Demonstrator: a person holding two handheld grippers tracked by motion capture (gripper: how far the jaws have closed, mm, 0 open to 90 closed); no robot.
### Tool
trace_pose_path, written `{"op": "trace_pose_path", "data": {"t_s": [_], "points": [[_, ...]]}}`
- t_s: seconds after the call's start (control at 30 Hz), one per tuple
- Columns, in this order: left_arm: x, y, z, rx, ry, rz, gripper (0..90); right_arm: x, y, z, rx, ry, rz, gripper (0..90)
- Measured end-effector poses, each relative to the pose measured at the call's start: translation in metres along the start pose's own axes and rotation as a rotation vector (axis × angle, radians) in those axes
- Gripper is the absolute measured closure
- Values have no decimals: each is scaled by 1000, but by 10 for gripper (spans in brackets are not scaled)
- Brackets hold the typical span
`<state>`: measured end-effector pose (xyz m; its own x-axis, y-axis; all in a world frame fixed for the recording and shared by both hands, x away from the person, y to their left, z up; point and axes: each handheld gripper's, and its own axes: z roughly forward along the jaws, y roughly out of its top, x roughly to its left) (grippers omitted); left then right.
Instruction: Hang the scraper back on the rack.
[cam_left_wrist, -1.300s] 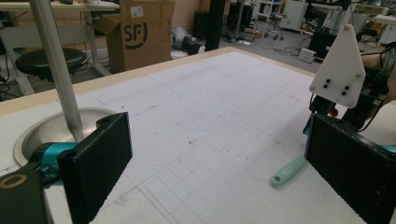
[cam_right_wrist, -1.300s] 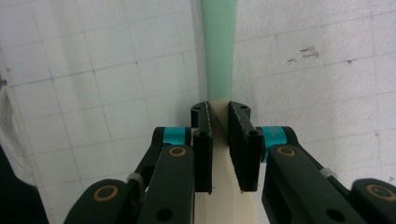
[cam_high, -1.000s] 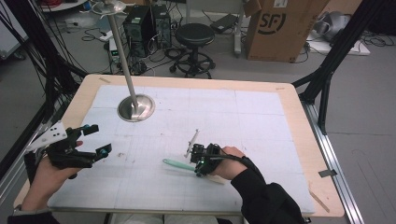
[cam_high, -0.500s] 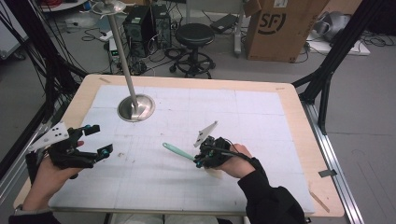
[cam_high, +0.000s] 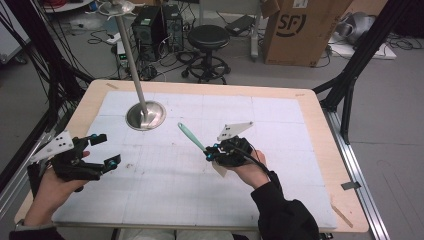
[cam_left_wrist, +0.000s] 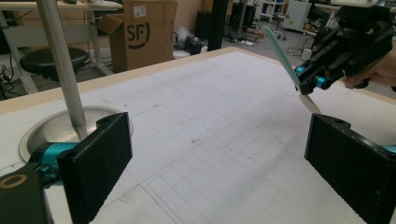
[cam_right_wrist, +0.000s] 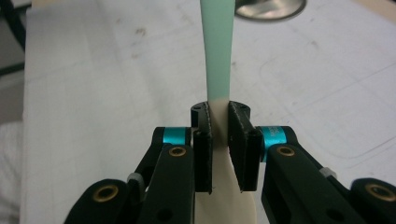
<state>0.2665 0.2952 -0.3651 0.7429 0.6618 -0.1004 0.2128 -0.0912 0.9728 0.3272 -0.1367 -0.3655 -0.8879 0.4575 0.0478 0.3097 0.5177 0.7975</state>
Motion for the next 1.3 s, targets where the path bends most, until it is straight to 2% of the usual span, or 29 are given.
{"op": "trace_pose_path", "data": {"t_s": [0.03, 0.13, 0.27, 0.57, 0.77, 1.0, 1.03, 1.3], "points": [[0, 0, 0, 0, 1, 0, 80, 0, 0, 0, 0, 0, 0, 805], [-1, 0, -1, 0, 7, 5, 80, -4, 3, -2, -72, -13, 24, 805], [-2, 1, -1, 3, 17, 19, 80, -9, 10, -1, -121, -8, 36, 805], [-2, 0, -4, 0, 24, 10, 80, -15, 31, 5, -158, -24, 35, 805], [-4, 1, -7, -5, 23, 15, 80, -20, 48, 12, -182, -10, 47, 805], [-5, 0, -12, -10, 27, 15, 80, -24, 76, 14, -245, -27, 46, 804], [-5, 0, -12, -13, 25, 13, 80, -26, 84, 16, -256, -29, 49, 804], [-9, 1, -15, -22, 20, 13, 80, -31, 110, 23, -287, -39, 40, 804]]}}
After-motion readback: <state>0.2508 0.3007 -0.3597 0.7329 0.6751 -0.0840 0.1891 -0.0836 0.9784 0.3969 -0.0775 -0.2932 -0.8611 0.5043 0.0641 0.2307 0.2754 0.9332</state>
